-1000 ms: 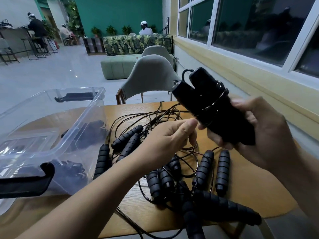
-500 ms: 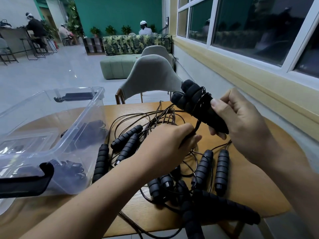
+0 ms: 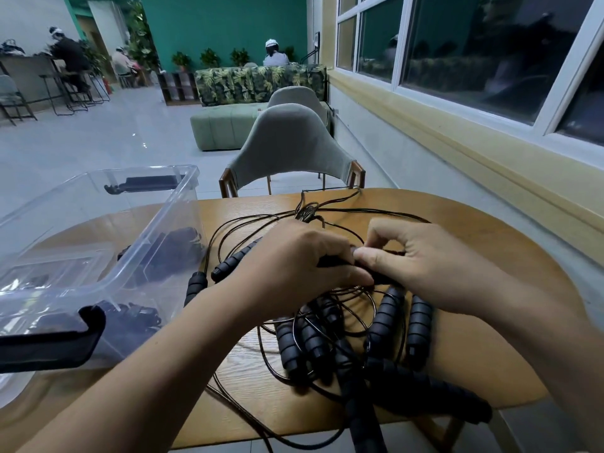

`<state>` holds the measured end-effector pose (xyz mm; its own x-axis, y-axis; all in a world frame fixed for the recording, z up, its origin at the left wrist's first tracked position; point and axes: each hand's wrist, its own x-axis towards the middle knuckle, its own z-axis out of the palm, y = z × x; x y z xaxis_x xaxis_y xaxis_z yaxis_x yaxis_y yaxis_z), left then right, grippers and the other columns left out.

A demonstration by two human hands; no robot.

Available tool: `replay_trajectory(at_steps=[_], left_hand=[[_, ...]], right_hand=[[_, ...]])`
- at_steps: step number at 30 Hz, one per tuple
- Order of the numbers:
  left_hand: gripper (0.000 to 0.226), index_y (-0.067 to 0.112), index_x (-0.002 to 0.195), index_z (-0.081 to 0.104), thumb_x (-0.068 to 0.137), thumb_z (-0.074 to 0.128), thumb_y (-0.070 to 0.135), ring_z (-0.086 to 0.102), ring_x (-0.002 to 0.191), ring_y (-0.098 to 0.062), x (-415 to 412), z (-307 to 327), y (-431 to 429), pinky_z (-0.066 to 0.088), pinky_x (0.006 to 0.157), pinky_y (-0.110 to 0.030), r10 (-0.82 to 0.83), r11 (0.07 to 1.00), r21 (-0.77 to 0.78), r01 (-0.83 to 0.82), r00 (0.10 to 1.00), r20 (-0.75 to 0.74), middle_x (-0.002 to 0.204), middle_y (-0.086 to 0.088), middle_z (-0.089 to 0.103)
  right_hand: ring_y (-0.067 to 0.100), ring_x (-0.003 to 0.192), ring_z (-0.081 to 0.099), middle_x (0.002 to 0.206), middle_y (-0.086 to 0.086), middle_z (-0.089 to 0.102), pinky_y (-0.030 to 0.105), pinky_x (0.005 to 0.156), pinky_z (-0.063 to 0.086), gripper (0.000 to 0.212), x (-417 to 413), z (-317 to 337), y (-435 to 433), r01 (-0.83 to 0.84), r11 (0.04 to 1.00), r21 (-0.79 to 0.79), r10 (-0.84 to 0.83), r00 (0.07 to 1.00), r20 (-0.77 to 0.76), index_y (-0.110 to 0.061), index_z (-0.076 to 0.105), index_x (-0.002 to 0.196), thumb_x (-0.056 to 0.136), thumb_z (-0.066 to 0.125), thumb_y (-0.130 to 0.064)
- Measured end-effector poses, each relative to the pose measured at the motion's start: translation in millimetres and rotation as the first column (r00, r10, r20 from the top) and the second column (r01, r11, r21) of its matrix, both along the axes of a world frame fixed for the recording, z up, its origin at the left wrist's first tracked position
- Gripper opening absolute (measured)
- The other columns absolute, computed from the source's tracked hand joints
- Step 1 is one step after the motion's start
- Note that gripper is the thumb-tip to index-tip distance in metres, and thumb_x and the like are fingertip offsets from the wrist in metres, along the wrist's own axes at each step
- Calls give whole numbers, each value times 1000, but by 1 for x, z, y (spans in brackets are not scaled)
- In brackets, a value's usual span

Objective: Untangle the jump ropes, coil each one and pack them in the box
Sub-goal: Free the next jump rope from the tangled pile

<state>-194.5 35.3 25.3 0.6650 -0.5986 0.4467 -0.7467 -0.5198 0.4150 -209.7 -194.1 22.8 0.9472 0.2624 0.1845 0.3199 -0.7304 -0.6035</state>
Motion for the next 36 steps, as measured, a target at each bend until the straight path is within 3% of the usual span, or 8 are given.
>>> replay_trajectory(at_steps=[5, 9, 17, 22, 25, 28, 33, 36], left_hand=[[32, 26, 77, 74, 80, 85, 56, 55, 67, -6, 1, 1, -3, 33, 55, -14, -9, 993, 120, -1, 996, 86, 67, 12, 61], [27, 22, 79, 76, 76, 91, 44, 57, 65, -3, 4, -1, 1, 41, 57, -20, -37, 998, -56, 30, 991, -129, 69, 10, 65], [32, 12, 81, 72, 97, 66, 38, 51, 66, 3, 7, 3, 7, 38, 62, -17, -152, 983, -151, 106, 929, -336, 66, 9, 56], [43, 2, 99, 74, 109, 49, 36, 65, 85, -25, 6, 3, 2, 47, 81, -34, -236, 957, -266, 117, 846, -478, 92, -21, 70], [46, -11, 81, 56, 111, 43, 20, 56, 66, -7, 4, -1, -3, 44, 65, -15, -207, 956, -286, 64, 839, -504, 65, -11, 57], [45, 17, 64, 46, 104, 52, -3, 54, 45, 11, -5, -7, -3, 42, 55, -5, -31, 979, -187, -80, 850, -526, 38, 16, 52], [44, 33, 66, 65, 108, 50, 32, 36, 57, -14, 2, -11, -14, 27, 58, -34, -90, 957, -287, -39, 902, -423, 62, -1, 40], [42, 27, 90, 73, 111, 41, 46, 39, 60, -6, 8, -15, -21, 31, 60, -29, -86, 961, -278, -6, 944, -318, 63, 13, 42]], right_hand=[[5, 66, 57, 85, -7, 70, 23, 60, 44, 27, -7, 1, 0, -82, 983, -165, 62, 990, -127, -27, 66, 91, 99, 61, -53], [25, 67, 61, 76, 0, 63, 36, 61, 52, 26, -13, 7, -1, -190, 979, 76, 204, 942, -266, -22, 69, 85, 106, 62, -35], [9, 54, 45, 67, -5, 45, 20, 49, 40, 28, -26, 19, -5, -233, 885, 403, 383, 857, -345, -11, 57, 79, 100, 56, -30], [11, 56, 56, 70, -2, 55, 21, 50, 47, 37, -29, 28, -7, -241, 750, 617, 502, 815, -292, -22, 63, 76, 109, 53, -35], [18, 56, 61, 72, 10, 59, 26, 47, 51, 39, -29, 28, -9, -232, 665, 710, 542, 804, -246, -13, 68, 86, 101, 62, -48], [23, 51, 58, 70, 15, 51, 28, 43, 48, 44, -25, 24, -14, -199, 602, 773, 520, 832, -191, -6, 56, 85, 93, 77, -45], [26, 53, 52, 82, 18, 63, 40, 45, 19, 40, -19, 22, -13, -206, 494, 845, 451, 891, -47, -13, 71, 93, 103, 57, -49], [20, 54, 52, 84, 9, 67, 36, 48, 20, 47, -15, 23, -9, -162, 408, 898, 402, 916, -18, -19, 76, 91, 111, 39, -40]])
